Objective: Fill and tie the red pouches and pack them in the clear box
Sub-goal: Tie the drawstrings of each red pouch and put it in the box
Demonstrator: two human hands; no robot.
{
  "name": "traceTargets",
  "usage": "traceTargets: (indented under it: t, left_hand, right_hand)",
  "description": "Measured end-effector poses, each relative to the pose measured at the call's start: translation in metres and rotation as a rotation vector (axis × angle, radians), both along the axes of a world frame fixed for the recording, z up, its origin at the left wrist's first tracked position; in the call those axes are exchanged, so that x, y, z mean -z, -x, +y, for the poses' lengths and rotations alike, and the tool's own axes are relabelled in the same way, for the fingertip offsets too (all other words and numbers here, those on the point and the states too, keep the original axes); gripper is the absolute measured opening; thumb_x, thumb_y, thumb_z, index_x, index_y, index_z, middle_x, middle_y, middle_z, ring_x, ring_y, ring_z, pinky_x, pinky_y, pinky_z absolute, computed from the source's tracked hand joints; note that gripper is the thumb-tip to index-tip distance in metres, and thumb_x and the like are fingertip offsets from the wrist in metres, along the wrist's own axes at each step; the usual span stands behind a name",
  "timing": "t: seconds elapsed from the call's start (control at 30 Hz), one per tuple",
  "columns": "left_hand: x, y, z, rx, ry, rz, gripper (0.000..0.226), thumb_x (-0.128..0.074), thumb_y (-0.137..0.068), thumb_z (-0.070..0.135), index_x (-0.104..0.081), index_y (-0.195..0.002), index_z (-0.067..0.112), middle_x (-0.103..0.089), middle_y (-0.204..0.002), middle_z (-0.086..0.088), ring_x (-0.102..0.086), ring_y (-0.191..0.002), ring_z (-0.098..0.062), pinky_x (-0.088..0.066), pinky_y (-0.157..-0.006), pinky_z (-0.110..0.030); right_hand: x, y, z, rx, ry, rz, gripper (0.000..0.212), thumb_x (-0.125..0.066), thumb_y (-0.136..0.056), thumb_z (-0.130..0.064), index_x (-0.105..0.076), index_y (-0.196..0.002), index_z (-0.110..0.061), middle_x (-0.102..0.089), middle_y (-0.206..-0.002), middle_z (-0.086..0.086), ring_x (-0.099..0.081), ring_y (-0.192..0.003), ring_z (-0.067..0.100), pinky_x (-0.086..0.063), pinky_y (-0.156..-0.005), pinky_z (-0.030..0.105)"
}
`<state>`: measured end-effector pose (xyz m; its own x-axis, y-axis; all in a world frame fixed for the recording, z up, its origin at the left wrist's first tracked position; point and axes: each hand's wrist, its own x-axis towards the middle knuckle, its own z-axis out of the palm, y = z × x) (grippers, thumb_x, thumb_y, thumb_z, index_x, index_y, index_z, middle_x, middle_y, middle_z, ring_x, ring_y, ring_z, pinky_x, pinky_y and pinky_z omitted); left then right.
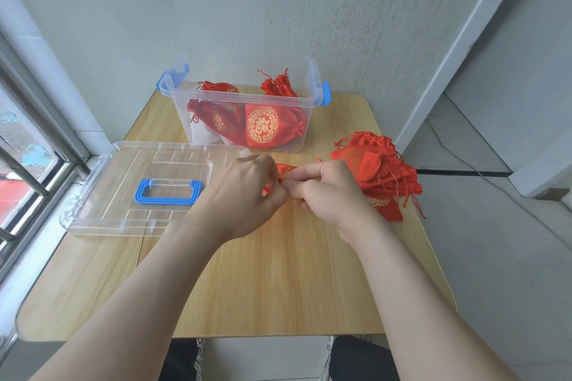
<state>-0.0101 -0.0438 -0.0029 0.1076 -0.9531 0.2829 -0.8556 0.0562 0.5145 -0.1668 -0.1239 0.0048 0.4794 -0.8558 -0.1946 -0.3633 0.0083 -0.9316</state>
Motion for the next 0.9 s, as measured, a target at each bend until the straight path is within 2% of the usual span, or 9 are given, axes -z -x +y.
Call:
traceTargets:
  t: [0.17, 0.27, 0.33, 0.4, 0.5, 0.57, 0.67, 0.77, 0.9]
  left_hand:
    - [0.003, 0.000, -0.001, -0.049, -0.094, -0.128, 0.037, -0.038, -0.090, 0.042, -0.057, -0.074, 0.015, -0.055, -0.074, 0.000, -0.055, -0.071, -0.024, -0.033, -0.062, -0.037]
    - [0.002, -0.003, -0.002, -0.046, -0.045, -0.173, 0.041, -0.038, -0.093, 0.042, -0.061, -0.069, 0.017, -0.055, -0.068, 0.003, -0.054, -0.071, -0.022, -0.038, -0.066, -0.038]
    - [0.001, -0.007, -0.004, -0.056, -0.028, -0.081, 0.035, -0.049, -0.096, 0.038, -0.067, -0.074, 0.017, -0.065, -0.073, 0.005, -0.061, -0.074, -0.016, -0.048, -0.070, -0.037]
    - [-0.004, -0.007, -0.004, -0.063, -0.034, 0.100, 0.022, -0.060, -0.098, 0.027, -0.071, -0.081, 0.019, -0.073, -0.080, 0.010, -0.068, -0.081, -0.007, -0.054, -0.076, -0.028]
    - [-0.011, -0.001, -0.004, -0.111, -0.132, 0.259, 0.027, -0.054, -0.101, 0.021, -0.064, -0.076, 0.016, -0.069, -0.081, 0.011, -0.063, -0.083, -0.006, -0.048, -0.073, -0.023]
    - [-0.012, 0.001, -0.005, -0.168, -0.208, 0.308, 0.036, -0.044, -0.103, 0.019, -0.053, -0.071, 0.005, -0.060, -0.079, -0.004, -0.054, -0.082, -0.020, -0.040, -0.068, -0.031]
    - [-0.014, 0.000, -0.006, -0.292, -0.200, 0.423, 0.043, -0.039, -0.102, 0.020, -0.056, -0.080, -0.013, -0.065, -0.090, -0.032, -0.058, -0.081, -0.037, -0.046, -0.071, -0.047]
    - [-0.015, 0.000, -0.006, -0.344, -0.188, 0.511, 0.060, -0.036, -0.106, 0.035, -0.065, -0.085, -0.013, -0.072, -0.079, -0.024, -0.069, -0.068, -0.029, -0.058, -0.076, -0.050]
    - [-0.016, 0.002, -0.003, -0.293, -0.255, 0.515, 0.078, -0.028, -0.107, 0.066, -0.065, -0.089, 0.000, -0.074, -0.075, -0.015, -0.073, -0.058, -0.029, -0.064, -0.061, -0.045]
  right_hand:
    - [0.002, -0.004, 0.002, -0.020, 0.043, 0.037, 0.017, -0.075, -0.091, -0.012, -0.080, -0.080, -0.023, -0.070, -0.061, -0.018, -0.063, -0.066, 0.000, -0.048, -0.072, 0.025]
    - [0.002, -0.004, 0.003, 0.016, 0.034, 0.019, 0.016, -0.077, -0.091, -0.013, -0.080, -0.079, -0.023, -0.074, -0.066, -0.014, -0.065, -0.065, -0.002, -0.050, -0.073, 0.024]
    - [0.002, -0.004, 0.002, 0.050, 0.030, 0.017, 0.013, -0.079, -0.091, -0.016, -0.081, -0.081, -0.024, -0.074, -0.067, -0.015, -0.067, -0.070, 0.002, -0.050, -0.074, 0.024]
    - [0.002, -0.004, 0.001, 0.087, 0.031, 0.021, 0.010, -0.079, -0.091, -0.018, -0.082, -0.083, -0.024, -0.071, -0.063, -0.016, -0.065, -0.069, 0.004, -0.049, -0.072, 0.024]
    - [0.001, -0.005, 0.001, 0.091, 0.016, 0.002, 0.011, -0.079, -0.092, -0.017, -0.082, -0.084, -0.024, -0.073, -0.065, -0.012, -0.066, -0.067, 0.005, -0.052, -0.071, 0.026]
    - [0.001, -0.007, 0.003, 0.077, 0.024, -0.012, 0.010, -0.079, -0.091, -0.017, -0.083, -0.084, -0.024, -0.076, -0.071, -0.011, -0.068, -0.071, 0.006, -0.054, -0.074, 0.027]
    - [0.002, -0.010, 0.004, 0.085, 0.043, -0.012, 0.011, -0.079, -0.090, -0.019, -0.083, -0.083, -0.026, -0.074, -0.069, -0.014, -0.068, -0.073, 0.007, -0.054, -0.073, 0.028]
    - [0.002, -0.011, 0.004, 0.101, 0.054, -0.007, 0.010, -0.079, -0.090, -0.020, -0.083, -0.084, -0.026, -0.073, -0.067, -0.015, -0.068, -0.073, 0.007, -0.053, -0.071, 0.027]
    - [0.002, -0.011, 0.005, 0.103, 0.049, -0.012, 0.008, -0.080, -0.090, -0.021, -0.082, -0.084, -0.026, -0.077, -0.075, -0.013, -0.072, -0.080, 0.008, -0.060, -0.081, 0.033]
